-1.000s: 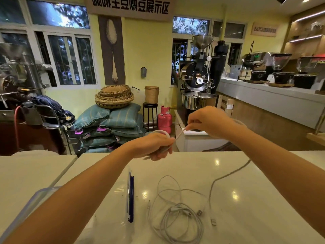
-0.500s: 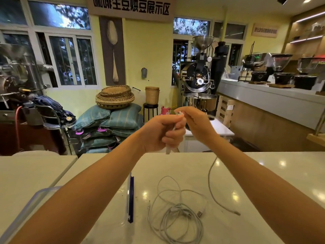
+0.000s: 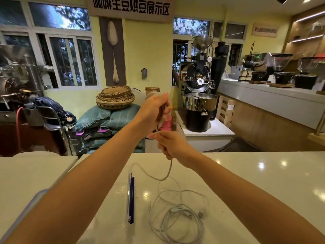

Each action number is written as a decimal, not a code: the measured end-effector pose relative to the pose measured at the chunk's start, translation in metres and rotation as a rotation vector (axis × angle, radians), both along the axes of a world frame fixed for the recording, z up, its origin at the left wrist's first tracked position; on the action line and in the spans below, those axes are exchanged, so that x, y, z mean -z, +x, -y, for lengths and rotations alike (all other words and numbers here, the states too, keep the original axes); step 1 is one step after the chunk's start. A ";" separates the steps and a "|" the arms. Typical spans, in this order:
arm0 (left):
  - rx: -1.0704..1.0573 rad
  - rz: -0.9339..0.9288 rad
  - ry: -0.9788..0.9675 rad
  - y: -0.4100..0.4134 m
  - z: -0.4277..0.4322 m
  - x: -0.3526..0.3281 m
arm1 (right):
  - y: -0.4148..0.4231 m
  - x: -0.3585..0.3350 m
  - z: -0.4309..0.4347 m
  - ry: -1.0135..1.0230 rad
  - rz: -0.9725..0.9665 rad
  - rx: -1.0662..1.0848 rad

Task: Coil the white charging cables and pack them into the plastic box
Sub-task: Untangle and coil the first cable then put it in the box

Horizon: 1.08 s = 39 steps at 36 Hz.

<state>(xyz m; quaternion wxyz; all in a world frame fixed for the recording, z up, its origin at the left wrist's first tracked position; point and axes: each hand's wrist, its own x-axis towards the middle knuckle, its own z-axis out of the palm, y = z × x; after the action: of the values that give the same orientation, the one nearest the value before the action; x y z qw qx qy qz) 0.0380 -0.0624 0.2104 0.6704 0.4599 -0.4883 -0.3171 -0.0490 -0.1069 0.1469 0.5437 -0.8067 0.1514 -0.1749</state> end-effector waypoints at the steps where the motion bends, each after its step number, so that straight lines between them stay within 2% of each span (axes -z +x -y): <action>1: -0.061 0.068 0.007 0.003 0.000 0.002 | -0.002 -0.003 0.001 -0.057 -0.017 0.006; 7: -0.354 0.403 0.032 0.015 -0.005 0.008 | -0.009 -0.025 0.009 -0.491 -0.123 0.066; 12: -0.472 0.656 0.126 0.018 -0.006 0.016 | -0.013 -0.045 0.017 -0.699 -0.178 0.095; 15: -0.456 0.767 0.230 0.012 -0.007 0.022 | -0.018 -0.059 0.022 -0.861 -0.166 0.134; 20: -0.291 0.706 0.270 0.003 -0.013 0.027 | -0.027 -0.079 0.027 -1.067 -0.116 0.185; 25: -0.035 0.508 0.353 -0.002 -0.022 0.020 | -0.036 -0.092 0.027 -1.036 -0.115 0.072; 33: 0.173 0.469 0.488 -0.002 -0.034 0.008 | -0.041 -0.099 0.036 -0.844 -0.047 -0.049; 35: 0.238 0.421 0.488 -0.001 -0.036 0.005 | -0.041 -0.097 0.039 -0.742 -0.005 -0.080; 39: 0.398 0.290 0.470 -0.001 -0.039 0.003 | -0.040 -0.092 0.051 -0.410 0.159 -0.153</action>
<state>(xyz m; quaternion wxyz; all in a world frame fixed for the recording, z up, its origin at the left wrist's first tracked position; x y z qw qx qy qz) 0.0373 -0.0230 0.2069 0.3947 0.5378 -0.5722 -0.4770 -0.0892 -0.1584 0.2392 0.3905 -0.8930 0.0077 -0.2235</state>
